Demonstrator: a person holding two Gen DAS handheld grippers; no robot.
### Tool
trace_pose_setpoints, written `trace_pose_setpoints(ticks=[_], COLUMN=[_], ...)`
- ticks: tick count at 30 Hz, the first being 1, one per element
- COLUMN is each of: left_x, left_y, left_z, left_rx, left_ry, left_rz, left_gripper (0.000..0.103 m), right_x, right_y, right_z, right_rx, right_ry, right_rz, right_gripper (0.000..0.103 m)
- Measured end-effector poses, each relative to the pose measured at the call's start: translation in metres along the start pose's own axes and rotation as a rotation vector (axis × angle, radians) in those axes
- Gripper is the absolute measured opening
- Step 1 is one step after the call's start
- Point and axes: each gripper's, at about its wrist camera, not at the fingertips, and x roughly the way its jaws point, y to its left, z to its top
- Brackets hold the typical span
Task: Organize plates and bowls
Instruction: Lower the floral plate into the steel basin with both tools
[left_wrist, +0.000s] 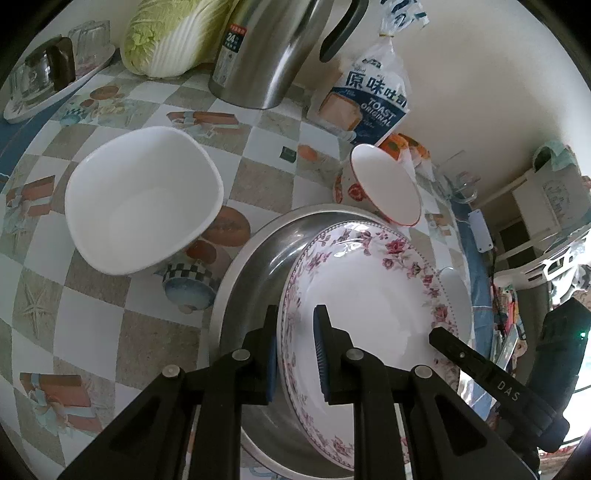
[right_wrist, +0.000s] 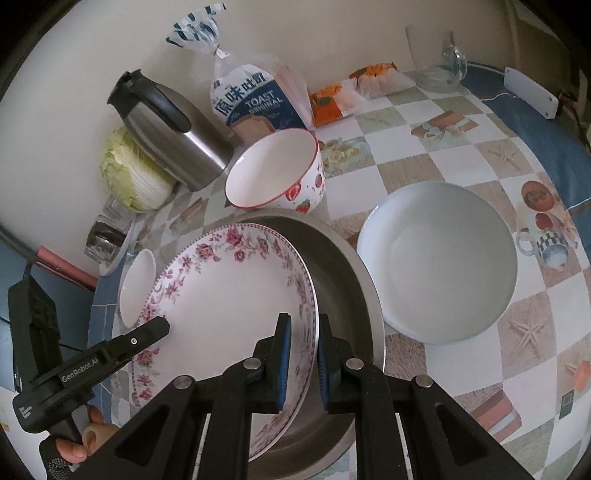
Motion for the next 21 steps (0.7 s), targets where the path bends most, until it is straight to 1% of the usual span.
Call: trace_pose_setpoints(ticks=[13, 21], left_x=[0.013, 0.022], left_y=[-0.002, -0.002], left_z=[0.001, -0.001], left_rx=[0.019, 0.020], left_ry=[0.032, 0.056], left_rz=[0.048, 0.072], left_gripper=[0.018, 0.018], right_x=[0.013, 0.016], right_y=[-0.004, -0.005], right_z=[0.000, 0.000], right_rx=[0.003, 0.003], right_ry=[0.035, 0.042], right_rz=[-0.025, -0.037], right_gripper=[0.014, 0.014])
